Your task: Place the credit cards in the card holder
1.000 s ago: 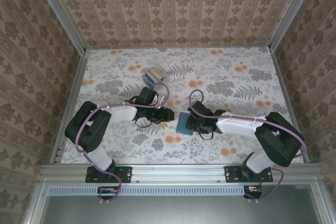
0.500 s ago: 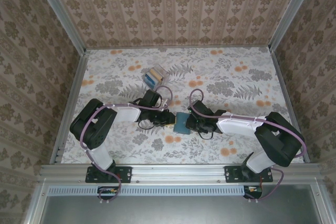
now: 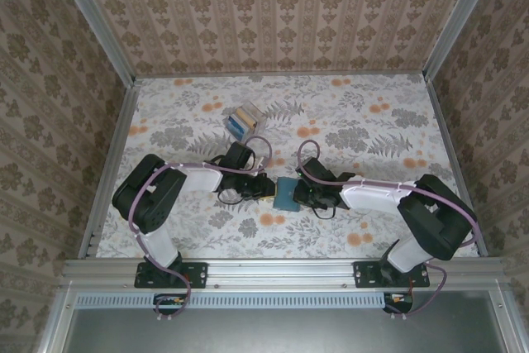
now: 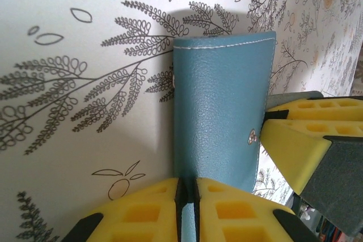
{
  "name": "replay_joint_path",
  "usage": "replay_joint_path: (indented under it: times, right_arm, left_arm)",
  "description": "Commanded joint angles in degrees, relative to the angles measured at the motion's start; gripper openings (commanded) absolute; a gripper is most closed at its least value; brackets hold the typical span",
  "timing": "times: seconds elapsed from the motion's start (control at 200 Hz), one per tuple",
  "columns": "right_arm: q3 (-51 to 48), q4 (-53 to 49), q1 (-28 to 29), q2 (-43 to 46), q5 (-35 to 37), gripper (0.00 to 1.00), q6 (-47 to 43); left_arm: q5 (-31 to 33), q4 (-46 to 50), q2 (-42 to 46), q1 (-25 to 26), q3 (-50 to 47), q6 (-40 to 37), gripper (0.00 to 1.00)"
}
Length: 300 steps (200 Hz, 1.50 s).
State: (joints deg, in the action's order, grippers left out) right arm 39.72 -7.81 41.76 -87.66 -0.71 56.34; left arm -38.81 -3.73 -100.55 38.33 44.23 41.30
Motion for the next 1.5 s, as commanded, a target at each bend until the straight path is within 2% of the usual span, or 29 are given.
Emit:
replay_joint_path:
  times: [0.0,0.265,0.36,0.64,0.98,1.105,1.18,1.43,1.495]
  right_arm:
    - [0.06,3.89,0.03,-1.52,-2.52,0.23,-0.06]
    - [-1.22,6.39,-0.02,0.00,-3.93,0.13,-0.16]
    - [-1.14,7.04,-0.06,-0.12,-4.68,0.13,-1.28]
    - [-1.48,10.22,-0.41,0.59,-9.07,0.22,-2.20]
    - [-0.28,5.61,-1.39,3.81,-8.71,0.18,-3.33]
    - [0.08,4.73,-2.22,4.27,-9.92,0.20,-3.13]
    - [0.09,4.18,-2.25,4.71,-9.56,0.26,-2.34]
    - [1.48,-3.03,-2.21,5.76,-5.16,0.28,-2.26]
    - [2.00,-5.38,-2.21,6.23,-3.35,0.32,-2.84]
  left_arm:
    - [-0.21,-0.31,-1.29,1.05,-0.15,1.00,0.15]
    - [-0.07,-2.08,-1.42,1.46,-1.02,2.51,0.13]
    - [0.32,-2.09,-1.36,1.56,-0.92,2.24,0.13]
    - [-0.10,-3.32,-1.99,1.87,-1.41,3.33,0.11]
    - [1.54,-2.54,-0.31,1.91,-2.72,3.82,0.09]
    - [1.55,-2.04,-0.43,1.81,-2.51,3.66,0.09]
    - [2.90,-2.06,0.14,1.82,-2.84,4.00,0.09]
    - [4.56,-1.38,0.79,1.91,-3.17,4.39,0.10]
    - [5.05,-1.13,0.99,2.00,-3.20,4.11,0.10]
